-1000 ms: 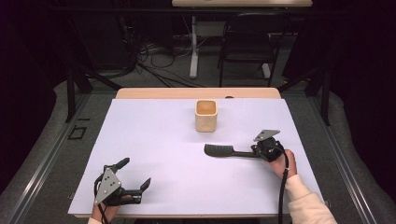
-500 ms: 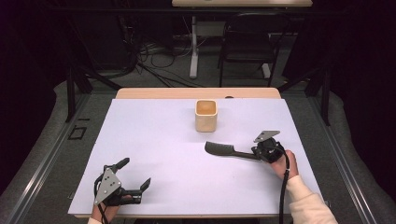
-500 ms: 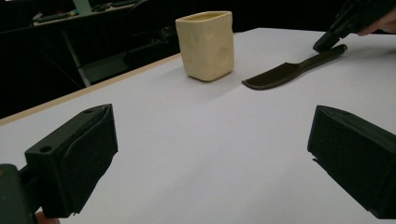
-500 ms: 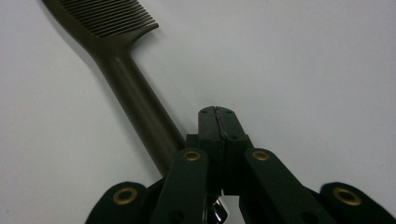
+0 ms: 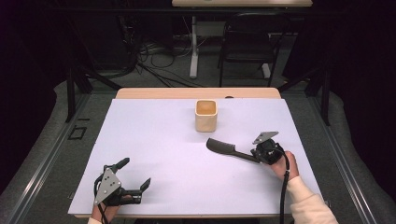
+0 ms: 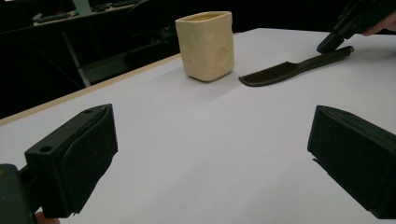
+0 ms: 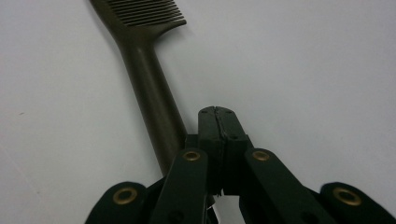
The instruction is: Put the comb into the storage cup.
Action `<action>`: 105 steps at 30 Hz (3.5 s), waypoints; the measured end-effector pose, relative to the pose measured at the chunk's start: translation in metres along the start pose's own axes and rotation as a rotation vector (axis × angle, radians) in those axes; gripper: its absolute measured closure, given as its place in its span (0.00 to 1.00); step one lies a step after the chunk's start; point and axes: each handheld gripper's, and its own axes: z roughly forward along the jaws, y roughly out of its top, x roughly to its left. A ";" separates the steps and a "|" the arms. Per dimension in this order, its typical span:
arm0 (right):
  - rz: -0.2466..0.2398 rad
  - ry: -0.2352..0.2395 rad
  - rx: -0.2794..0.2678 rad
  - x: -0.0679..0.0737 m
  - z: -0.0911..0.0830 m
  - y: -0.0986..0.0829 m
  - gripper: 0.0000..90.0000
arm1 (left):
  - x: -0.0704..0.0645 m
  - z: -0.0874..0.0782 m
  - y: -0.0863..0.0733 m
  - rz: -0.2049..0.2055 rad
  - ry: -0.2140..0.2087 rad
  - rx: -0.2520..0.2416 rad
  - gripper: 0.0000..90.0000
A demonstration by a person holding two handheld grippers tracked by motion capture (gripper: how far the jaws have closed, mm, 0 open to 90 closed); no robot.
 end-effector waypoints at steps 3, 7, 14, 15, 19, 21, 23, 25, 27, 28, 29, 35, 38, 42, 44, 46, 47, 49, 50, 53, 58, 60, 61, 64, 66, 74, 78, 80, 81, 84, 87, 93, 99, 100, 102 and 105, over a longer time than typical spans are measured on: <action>-0.004 0.008 0.004 0.002 0.000 0.001 1.00 | 0.000 0.000 0.000 -0.001 0.001 -0.002 0.02; -0.013 0.015 0.014 0.004 -0.001 0.002 1.00 | 0.000 0.000 0.000 -0.001 0.000 -0.001 0.02; -0.002 0.033 0.029 0.006 -0.001 0.002 1.00 | 0.000 0.000 0.000 0.004 0.000 -0.004 0.01; -0.003 0.035 0.032 0.006 -0.001 0.002 1.00 | 0.000 0.000 0.000 0.004 0.000 -0.004 0.01; -0.009 0.043 0.035 0.006 -0.001 0.002 1.00 | 0.000 -0.001 0.000 0.002 -0.002 -0.012 0.01; -0.006 0.047 0.043 0.007 -0.002 0.002 0.99 | 0.000 -0.001 0.001 0.003 0.000 -0.012 0.01; -0.008 0.043 0.044 0.007 -0.002 0.003 0.98 | 0.000 -0.001 0.000 0.002 -0.003 -0.009 0.01; -0.008 0.038 0.048 0.007 -0.003 0.003 0.97 | 0.000 -0.001 0.000 0.002 -0.005 -0.008 0.01; -0.013 0.008 0.043 0.008 -0.006 0.004 0.96 | 0.000 0.000 0.000 -0.001 -0.015 0.001 0.01; -0.020 0.005 0.036 0.007 -0.007 0.004 0.96 | 0.000 0.000 0.000 -0.001 -0.015 0.001 0.01; -0.025 -0.005 0.027 0.007 -0.008 0.004 0.95 | 0.000 0.000 0.000 -0.002 -0.014 0.000 0.01; -0.008 0.001 0.011 0.002 -0.019 0.007 0.86 | 0.000 0.000 0.000 0.001 -0.011 0.004 0.01; 0.002 0.009 0.001 0.000 -0.025 0.009 0.78 | 0.000 0.000 0.000 0.000 -0.011 0.003 0.01; 0.006 0.006 -0.017 0.000 -0.030 0.012 0.63 | 0.000 0.000 0.000 0.001 -0.010 0.001 0.01; 0.006 0.004 -0.009 0.001 -0.032 0.014 0.55 | 0.000 0.000 0.000 0.001 -0.007 0.001 0.01; 0.011 -0.006 -0.014 0.003 -0.032 0.015 0.43 | 0.000 0.000 0.001 0.006 0.002 -0.006 0.01; 0.004 -0.005 -0.010 0.003 -0.033 0.016 0.38 | 0.000 -0.001 0.001 0.006 0.002 -0.008 0.01; 0.013 0.004 -0.013 0.003 -0.033 0.017 0.31 | 0.000 -0.001 0.001 0.006 0.005 -0.007 0.01; 0.017 0.012 -0.014 0.004 -0.033 0.018 0.29 | 0.000 -0.001 0.001 0.006 0.005 -0.007 0.01; 0.011 0.024 -0.014 0.004 -0.034 0.019 0.24 | 0.000 -0.001 0.001 0.006 0.005 -0.008 0.01; -0.010 0.039 -0.011 0.009 -0.034 0.024 0.15 | 0.000 0.000 0.001 0.005 0.007 -0.010 0.01; -0.020 0.044 -0.012 0.010 -0.034 0.025 0.13 | 0.000 0.000 0.001 0.006 0.009 -0.008 0.01; -0.020 0.044 -0.012 0.010 -0.034 0.025 0.13 | 0.000 0.000 0.001 0.005 0.008 -0.008 0.01; -0.033 0.057 -0.007 0.014 -0.034 0.028 0.10 | 0.000 0.000 0.001 0.007 0.008 -0.009 0.01; -0.038 0.068 -0.010 0.015 -0.033 0.028 0.08 | 0.000 0.000 0.001 0.005 0.009 -0.010 0.01; -0.049 0.091 0.006 0.022 -0.028 0.032 0.01 | 0.000 0.000 0.001 0.004 0.008 -0.008 0.01; -0.066 0.104 0.022 0.026 -0.026 0.034 0.00 | 0.000 0.000 0.001 0.006 0.008 -0.006 0.01; -0.078 0.109 0.017 0.028 -0.024 0.035 0.00 | 0.000 0.000 0.001 0.006 0.008 -0.005 0.01; -0.078 0.109 0.017 0.028 -0.024 0.035 0.00 | 0.000 0.000 0.001 0.006 0.008 -0.005 0.01; -0.087 0.117 0.028 0.030 -0.023 0.037 0.00 | 0.000 0.000 0.001 0.007 0.008 -0.003 0.01; -0.093 0.120 0.035 0.034 -0.021 0.040 0.00 | 0.000 0.000 0.000 0.005 0.008 0.001 0.01; -0.130 0.133 0.045 0.039 -0.016 0.045 0.00 | 0.000 0.001 0.000 0.003 0.007 0.001 0.01; -0.148 0.148 0.060 0.045 -0.013 0.048 0.00 | 0.000 0.000 0.001 0.005 0.008 0.002 0.01; -0.153 0.149 0.063 0.045 -0.013 0.049 0.00 | -0.001 0.000 0.001 0.005 0.006 0.001 0.01; -0.158 0.149 0.066 0.046 -0.013 0.050 0.00 | -0.001 0.001 0.001 0.004 0.006 0.001 0.01; -0.161 0.153 0.067 0.046 -0.012 0.051 0.00 | 0.000 0.001 0.000 0.004 0.008 0.001 0.01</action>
